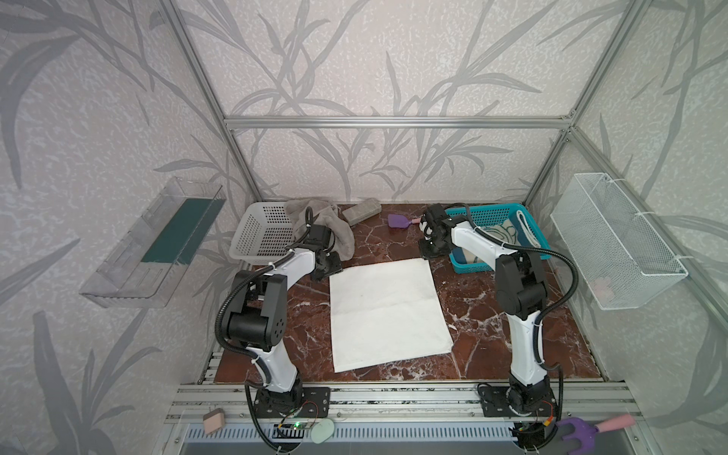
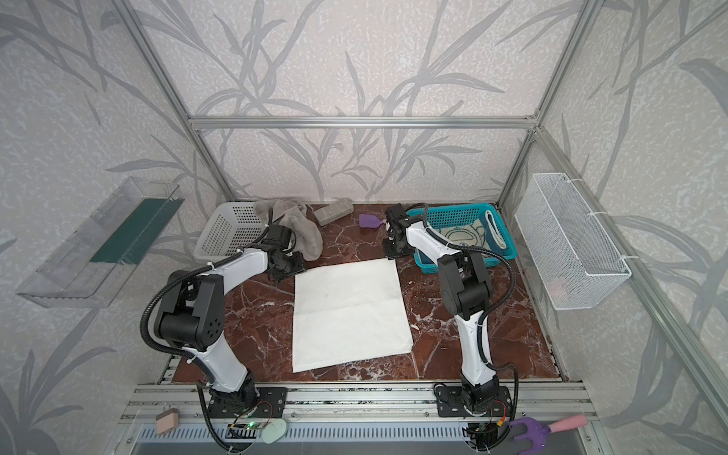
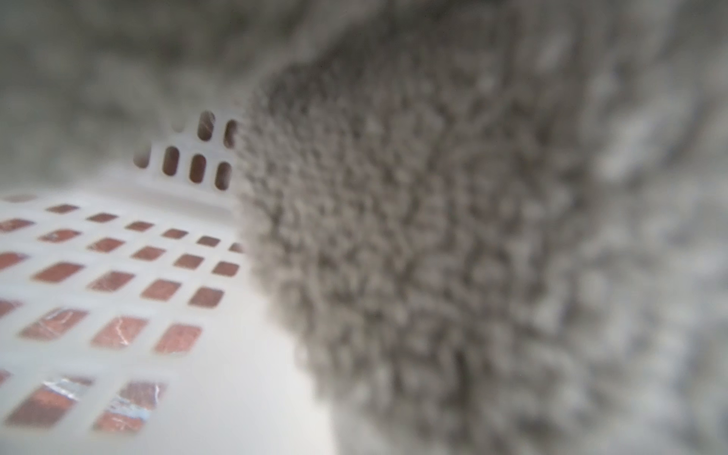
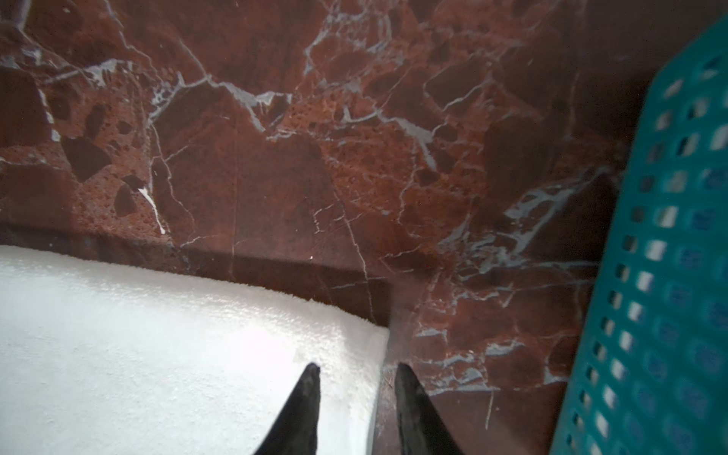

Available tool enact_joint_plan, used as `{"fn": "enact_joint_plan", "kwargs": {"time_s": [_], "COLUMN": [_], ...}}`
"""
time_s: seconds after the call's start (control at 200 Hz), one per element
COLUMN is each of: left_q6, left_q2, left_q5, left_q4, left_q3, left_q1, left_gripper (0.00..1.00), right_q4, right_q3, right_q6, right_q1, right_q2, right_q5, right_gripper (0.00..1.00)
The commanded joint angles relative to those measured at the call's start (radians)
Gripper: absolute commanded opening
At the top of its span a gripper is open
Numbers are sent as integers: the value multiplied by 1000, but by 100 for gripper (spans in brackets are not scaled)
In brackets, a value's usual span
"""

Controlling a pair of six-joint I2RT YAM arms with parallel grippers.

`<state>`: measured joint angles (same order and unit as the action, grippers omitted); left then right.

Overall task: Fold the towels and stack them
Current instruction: 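Lift both grippers off the towel and move them toward the baskets, then grasp the far edge of the white towel with both grippers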

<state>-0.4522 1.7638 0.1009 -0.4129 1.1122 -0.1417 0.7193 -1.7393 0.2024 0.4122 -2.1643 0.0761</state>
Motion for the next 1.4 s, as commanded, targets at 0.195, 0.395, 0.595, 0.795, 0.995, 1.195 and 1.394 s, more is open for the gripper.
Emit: {"fn": "enact_joint_plan", "kwargs": {"time_s": [0.195,0.395,0.595,0.795,0.995,1.195,1.394], "left_q6": [14,19,30,35,38,43,61], "left_q2": [46,46,27,13,-14,-36,-83], "left_q5": [0,46,81,91,95,106,110], "left_q4": [-6,25,54,53,69,80,81], "left_q3": [14,8,-7,-9,-23,-31,-42], "left_q1": [2,3,3,2,3,2,4], "left_gripper": [59,52,36,23,10,0,0], "right_q4": [77,72,29,18,3,-4,-63], "right_q3": [-17,-29,-41,-42,-48,-62,-6], "right_q6": [-22,-24,-23,-21,-10,-1,-11], "right_q1": [-5,-33,-62,-73,-75,-73,-73], "right_q2": [-53,-72,-89,-98,-105,-127,-74], "right_q5": [-58,-7,135,221,253,288,314], "right_gripper": [39,38,25,17,34,27,0]}}
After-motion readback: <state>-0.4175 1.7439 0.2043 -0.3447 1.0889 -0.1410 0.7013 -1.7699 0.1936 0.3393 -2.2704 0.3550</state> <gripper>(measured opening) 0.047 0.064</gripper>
